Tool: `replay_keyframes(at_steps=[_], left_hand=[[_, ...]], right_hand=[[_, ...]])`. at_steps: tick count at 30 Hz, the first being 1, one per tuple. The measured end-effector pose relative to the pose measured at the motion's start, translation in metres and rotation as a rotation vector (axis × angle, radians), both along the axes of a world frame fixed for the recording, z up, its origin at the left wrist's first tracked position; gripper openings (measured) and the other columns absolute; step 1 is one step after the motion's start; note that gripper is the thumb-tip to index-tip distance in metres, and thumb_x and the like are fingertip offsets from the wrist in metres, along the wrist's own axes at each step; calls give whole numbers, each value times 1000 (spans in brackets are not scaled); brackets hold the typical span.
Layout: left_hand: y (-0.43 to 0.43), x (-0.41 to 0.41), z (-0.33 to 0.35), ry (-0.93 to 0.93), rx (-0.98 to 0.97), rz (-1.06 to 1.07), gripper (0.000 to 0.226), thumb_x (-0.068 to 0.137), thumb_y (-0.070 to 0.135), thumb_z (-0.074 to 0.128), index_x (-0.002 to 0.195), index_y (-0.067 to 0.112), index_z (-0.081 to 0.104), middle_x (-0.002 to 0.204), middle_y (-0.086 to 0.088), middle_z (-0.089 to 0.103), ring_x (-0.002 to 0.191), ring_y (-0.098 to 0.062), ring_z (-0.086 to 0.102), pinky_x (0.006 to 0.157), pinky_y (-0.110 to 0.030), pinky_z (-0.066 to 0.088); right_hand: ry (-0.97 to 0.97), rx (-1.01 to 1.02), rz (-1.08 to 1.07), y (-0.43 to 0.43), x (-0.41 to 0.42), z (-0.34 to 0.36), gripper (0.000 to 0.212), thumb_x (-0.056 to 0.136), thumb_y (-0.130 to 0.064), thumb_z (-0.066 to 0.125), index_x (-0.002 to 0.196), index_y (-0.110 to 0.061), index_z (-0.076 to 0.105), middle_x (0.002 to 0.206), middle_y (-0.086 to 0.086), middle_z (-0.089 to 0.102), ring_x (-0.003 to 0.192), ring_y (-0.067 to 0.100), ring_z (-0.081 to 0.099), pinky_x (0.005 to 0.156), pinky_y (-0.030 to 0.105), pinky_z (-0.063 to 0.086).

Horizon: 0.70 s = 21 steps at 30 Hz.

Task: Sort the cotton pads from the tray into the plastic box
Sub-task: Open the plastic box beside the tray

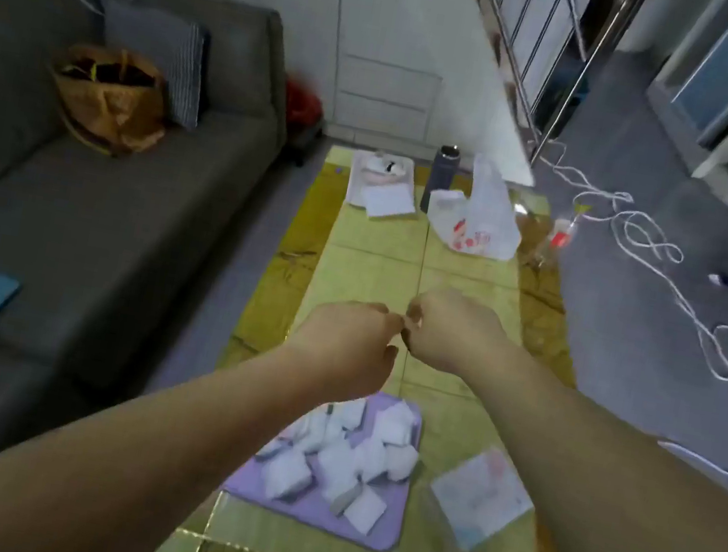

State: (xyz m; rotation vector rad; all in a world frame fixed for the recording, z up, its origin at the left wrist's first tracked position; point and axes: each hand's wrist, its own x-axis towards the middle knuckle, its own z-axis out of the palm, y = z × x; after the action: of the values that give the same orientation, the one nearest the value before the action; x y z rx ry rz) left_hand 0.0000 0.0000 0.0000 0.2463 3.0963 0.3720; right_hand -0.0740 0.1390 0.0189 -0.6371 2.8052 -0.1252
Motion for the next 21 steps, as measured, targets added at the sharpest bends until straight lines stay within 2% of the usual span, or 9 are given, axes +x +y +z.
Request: replay_keyframes(at_steps=[2,5,9,12,14,17,19,21], left_hand=[[7,8,-52,-22,-20,13,31,100,34,47,128,28,59,112,2,62,104,-25,63,70,-30,36],[15,27,-155,-58,0,23,23,98,31,48,114,28,63,106,2,63,101,-25,64,69,-31,35],[33,34,-258,13,23,33,23,100,35,46,114,25,61,107,2,63,100,-26,63,68,-32,36],[51,38,-314,68,38,-7,21,100,32,45,110,23,62,103,1,60,99,-25,61,65,-33,36],[59,40,-338,117,38,-30,24,99,29,47,114,24,64,106,1,60,101,-25,59,65,-34,38],[69,49,-350,229,66,-49,29,95,27,51,121,25,65,110,1,60,103,-25,57,67,-36,42],[74,63,-344,269,83,-63,33,94,27,55,125,24,63,117,0,60,105,-26,56,66,-36,42],[80,89,-334,293,117,-82,36,94,26,58,129,22,62,121,-1,59,107,-28,57,69,-40,50]], right_hand=[[-16,42,15,6,6,-59,31,99,-43,48,116,-27,68,115,3,69,104,31,65,77,35,50],[-50,19,6,25,28,-171,36,99,-43,47,129,-31,62,125,2,68,114,29,64,84,37,50],[-17,-25,-16,52,42,-280,41,100,-41,50,138,-28,56,137,-1,61,126,27,57,94,38,49],[74,-53,-1,68,51,-336,34,96,-39,54,123,-21,63,121,4,65,115,30,60,87,39,51],[170,-97,-3,75,57,-354,29,92,-37,58,114,-19,66,114,6,67,109,33,62,83,37,48],[261,-213,-51,81,67,-355,40,92,-36,60,129,-20,65,124,5,67,118,32,60,93,38,45],[308,-303,-88,88,76,-348,42,92,-38,59,129,-19,66,124,5,67,118,32,60,98,42,47],[379,-286,-133,106,91,-343,49,89,-43,52,125,-16,69,126,5,69,121,30,59,105,46,42]])
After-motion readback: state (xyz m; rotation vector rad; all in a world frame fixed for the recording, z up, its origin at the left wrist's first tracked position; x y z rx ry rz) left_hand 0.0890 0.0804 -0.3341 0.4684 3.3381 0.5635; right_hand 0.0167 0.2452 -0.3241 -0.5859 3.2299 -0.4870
